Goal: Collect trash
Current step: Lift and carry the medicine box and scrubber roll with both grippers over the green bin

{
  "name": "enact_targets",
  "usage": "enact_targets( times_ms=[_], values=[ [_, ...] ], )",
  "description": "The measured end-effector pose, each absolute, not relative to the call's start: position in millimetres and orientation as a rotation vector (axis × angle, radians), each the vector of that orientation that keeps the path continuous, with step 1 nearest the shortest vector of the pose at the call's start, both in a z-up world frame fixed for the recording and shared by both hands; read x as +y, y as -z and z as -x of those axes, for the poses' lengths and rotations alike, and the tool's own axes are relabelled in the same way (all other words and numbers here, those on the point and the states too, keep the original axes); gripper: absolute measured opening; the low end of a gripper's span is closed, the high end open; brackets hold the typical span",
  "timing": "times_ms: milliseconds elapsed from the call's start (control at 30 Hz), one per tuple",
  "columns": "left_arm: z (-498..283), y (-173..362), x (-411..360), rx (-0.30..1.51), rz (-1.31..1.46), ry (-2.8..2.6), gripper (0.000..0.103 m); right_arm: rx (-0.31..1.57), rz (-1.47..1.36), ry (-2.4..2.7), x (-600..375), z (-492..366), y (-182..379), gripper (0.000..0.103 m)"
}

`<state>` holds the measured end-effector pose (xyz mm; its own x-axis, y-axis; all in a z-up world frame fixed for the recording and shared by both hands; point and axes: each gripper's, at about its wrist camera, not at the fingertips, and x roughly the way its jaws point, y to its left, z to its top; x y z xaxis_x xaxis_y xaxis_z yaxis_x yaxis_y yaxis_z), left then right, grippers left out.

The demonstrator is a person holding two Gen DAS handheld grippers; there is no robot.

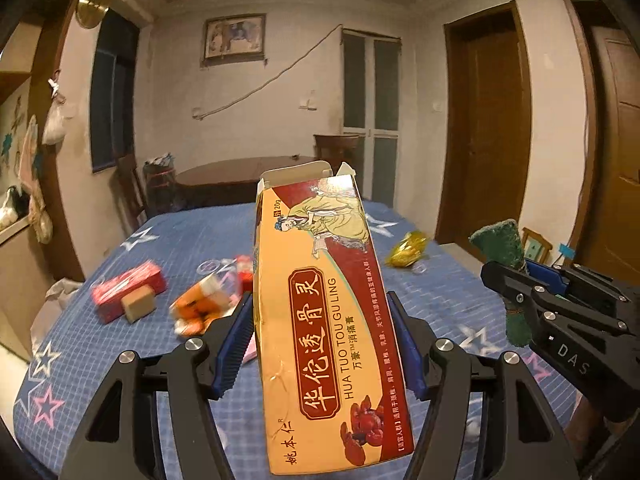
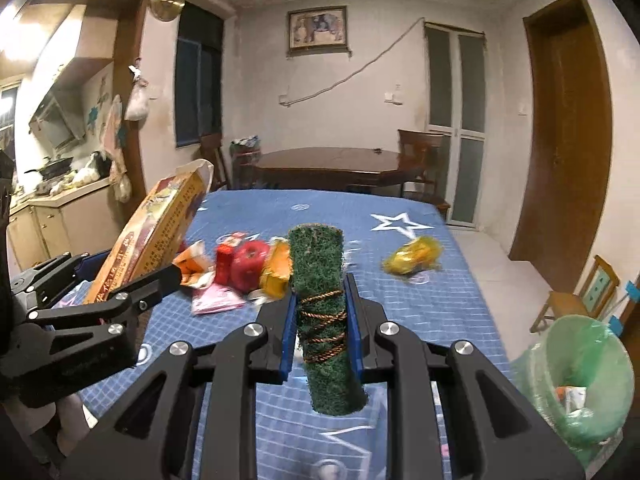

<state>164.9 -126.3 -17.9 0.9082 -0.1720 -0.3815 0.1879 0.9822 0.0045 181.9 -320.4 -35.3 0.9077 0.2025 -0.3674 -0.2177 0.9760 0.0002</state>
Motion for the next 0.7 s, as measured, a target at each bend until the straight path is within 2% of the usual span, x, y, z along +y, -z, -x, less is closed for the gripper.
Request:
enact_targets(
  times_ms=[367,700],
  values=[
    [-200.5,-3.7,-213.6,0.405,-0.058,0.36,0.065,0.375,0.033,-0.036,-411.6,-185.0,4.0,0.02],
    [-214.0,-16.2,-326.8,0.414,-0.112,0.559,0.065,0.449,-0.034,0.101,-499.2,-189.3,3.3,0.02]
  ],
)
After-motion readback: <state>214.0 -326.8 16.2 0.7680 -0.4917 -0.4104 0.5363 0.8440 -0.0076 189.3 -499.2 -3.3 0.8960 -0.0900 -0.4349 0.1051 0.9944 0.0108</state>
